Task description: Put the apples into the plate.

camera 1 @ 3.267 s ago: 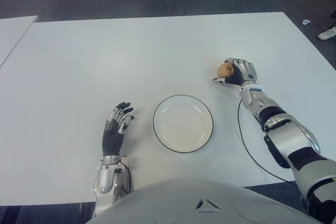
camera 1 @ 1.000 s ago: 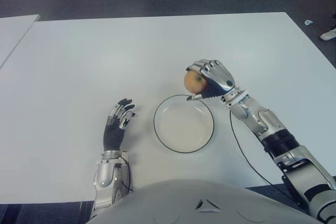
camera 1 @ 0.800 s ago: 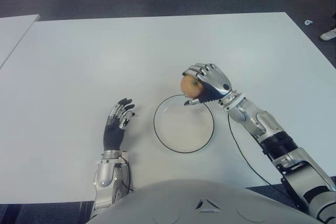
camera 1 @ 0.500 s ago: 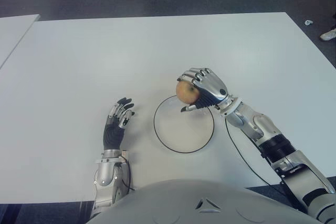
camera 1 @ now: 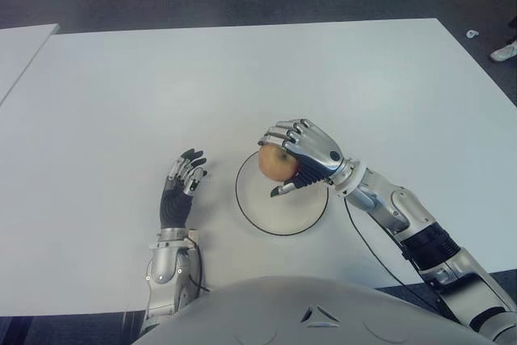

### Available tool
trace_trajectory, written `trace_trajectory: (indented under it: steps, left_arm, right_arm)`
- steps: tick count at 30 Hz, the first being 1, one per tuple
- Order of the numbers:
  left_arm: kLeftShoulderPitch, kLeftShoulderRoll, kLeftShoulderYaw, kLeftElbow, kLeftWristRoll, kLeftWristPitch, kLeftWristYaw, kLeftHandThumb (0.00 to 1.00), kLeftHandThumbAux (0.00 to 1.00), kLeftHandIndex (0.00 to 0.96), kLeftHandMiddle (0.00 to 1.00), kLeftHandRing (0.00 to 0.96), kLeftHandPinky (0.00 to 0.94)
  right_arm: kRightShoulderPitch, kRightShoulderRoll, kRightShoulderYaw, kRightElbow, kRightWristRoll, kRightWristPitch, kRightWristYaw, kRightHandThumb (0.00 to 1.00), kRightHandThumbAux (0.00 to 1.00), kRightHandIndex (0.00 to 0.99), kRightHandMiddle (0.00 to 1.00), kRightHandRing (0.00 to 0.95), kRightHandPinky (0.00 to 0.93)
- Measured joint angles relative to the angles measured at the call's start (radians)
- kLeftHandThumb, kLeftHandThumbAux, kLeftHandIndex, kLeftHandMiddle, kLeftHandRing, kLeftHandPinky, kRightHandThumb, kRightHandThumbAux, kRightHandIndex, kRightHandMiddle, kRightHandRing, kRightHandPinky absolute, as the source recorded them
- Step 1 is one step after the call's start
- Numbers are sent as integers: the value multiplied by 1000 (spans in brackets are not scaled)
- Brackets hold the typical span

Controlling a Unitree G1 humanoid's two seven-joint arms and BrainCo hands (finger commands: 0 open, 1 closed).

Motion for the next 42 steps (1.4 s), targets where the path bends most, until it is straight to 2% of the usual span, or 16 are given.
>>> trace_trajectory:
  steps: [10,18,23,27,35,42]
  left_arm:
    - [1,-2,0,-13,0,21,3,314,475,185,233,270,333]
    - [24,-14,-1,-40,3,46,15,317,473,176,233,272,335]
    - [31,-19,-2,-48,17,47,27,321,480,173,233,274,336]
    - [32,-19,-3,-50,22,49,30,323,486,170,236,280,340]
    - [31,-20,-3,-51,21,50,30,314,486,166,229,273,328]
    - [34,-21,-4,-53,21,53,30,326,490,167,226,272,334]
  right_arm:
    - [20,10,-29,-25,33,-3,53,853,677,396,538,819,813]
    - [81,-14,-36,-55,67,-11,135,854,677,397,538,798,769]
    - [113,-24,-39,-85,66,-11,181,855,675,400,543,797,780]
    - [121,-23,-43,-89,51,-11,180,856,673,405,550,813,811]
    - [120,-15,-49,-80,33,-16,162,856,673,404,550,815,811]
    - [118,-6,-54,-53,18,-35,110,855,674,402,546,816,818]
